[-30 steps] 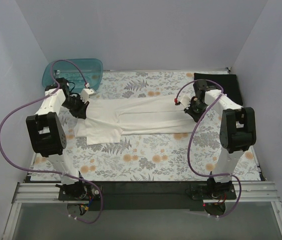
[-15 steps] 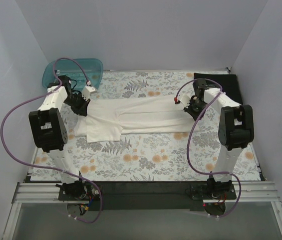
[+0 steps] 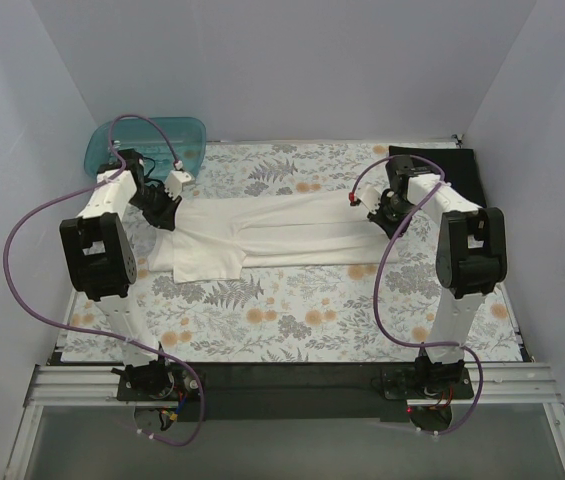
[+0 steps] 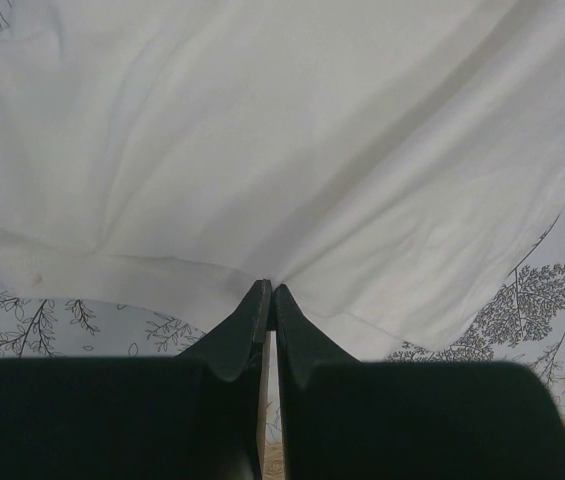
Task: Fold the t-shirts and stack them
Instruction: Fold the tshirt
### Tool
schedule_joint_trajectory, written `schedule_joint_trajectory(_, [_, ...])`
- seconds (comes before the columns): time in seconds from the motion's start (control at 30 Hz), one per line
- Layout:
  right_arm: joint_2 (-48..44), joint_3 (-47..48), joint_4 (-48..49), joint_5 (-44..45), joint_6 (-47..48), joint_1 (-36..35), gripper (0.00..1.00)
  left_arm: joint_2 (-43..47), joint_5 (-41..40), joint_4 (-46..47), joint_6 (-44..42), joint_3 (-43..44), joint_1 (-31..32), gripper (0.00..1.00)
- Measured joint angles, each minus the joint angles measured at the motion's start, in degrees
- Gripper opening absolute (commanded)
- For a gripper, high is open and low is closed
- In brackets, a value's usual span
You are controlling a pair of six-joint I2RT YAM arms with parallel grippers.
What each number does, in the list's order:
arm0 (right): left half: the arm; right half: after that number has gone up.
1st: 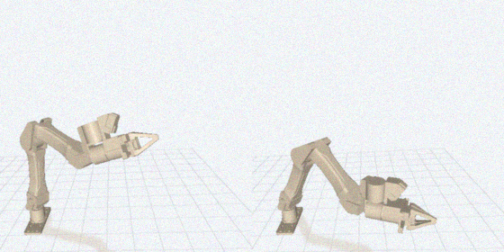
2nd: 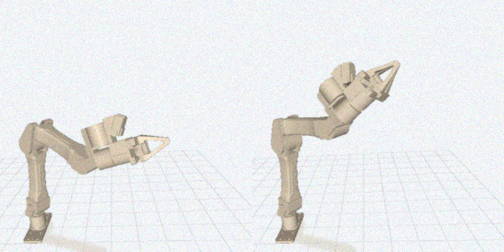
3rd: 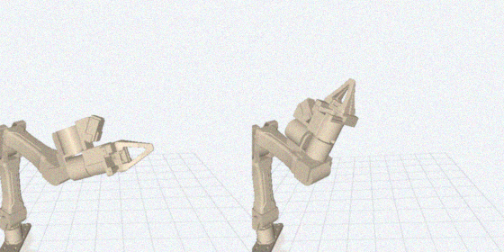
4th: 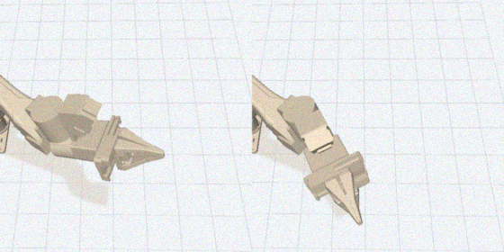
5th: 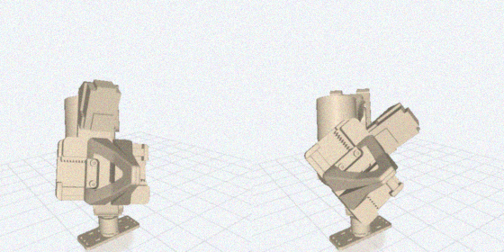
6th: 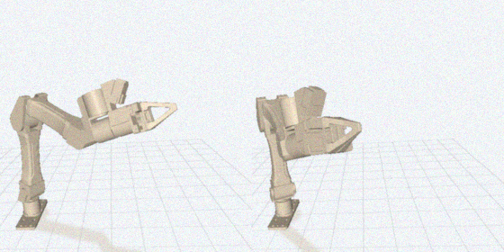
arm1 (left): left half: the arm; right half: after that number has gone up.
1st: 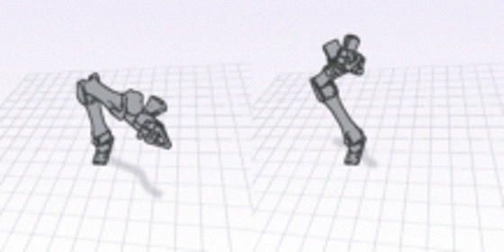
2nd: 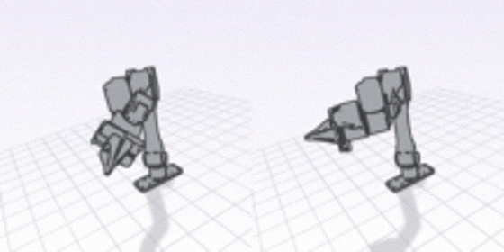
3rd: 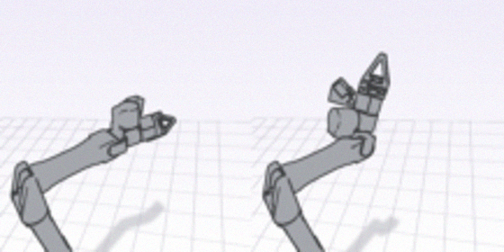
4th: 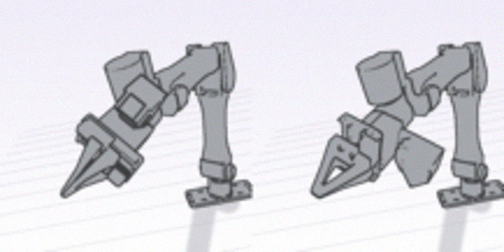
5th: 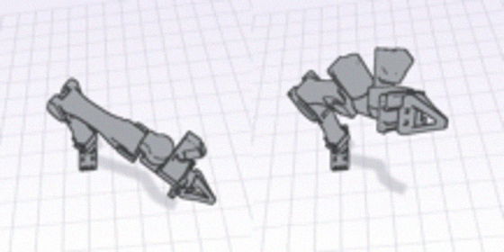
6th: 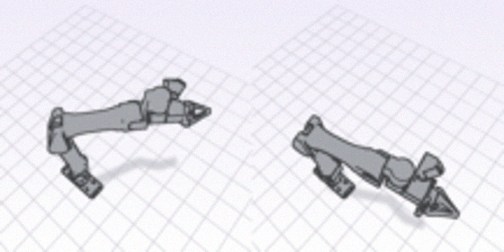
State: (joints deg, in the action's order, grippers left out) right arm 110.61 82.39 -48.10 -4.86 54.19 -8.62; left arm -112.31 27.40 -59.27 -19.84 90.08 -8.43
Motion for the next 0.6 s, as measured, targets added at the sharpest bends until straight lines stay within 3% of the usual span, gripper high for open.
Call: schedule_joint_trajectory(0.6, [2.91, 1.05, -0.02, 0.0, -0.44, 0.04, 0.01, -3.15, -0.61, 1.79, 0.76, 0.0, 0.35, 0.0])
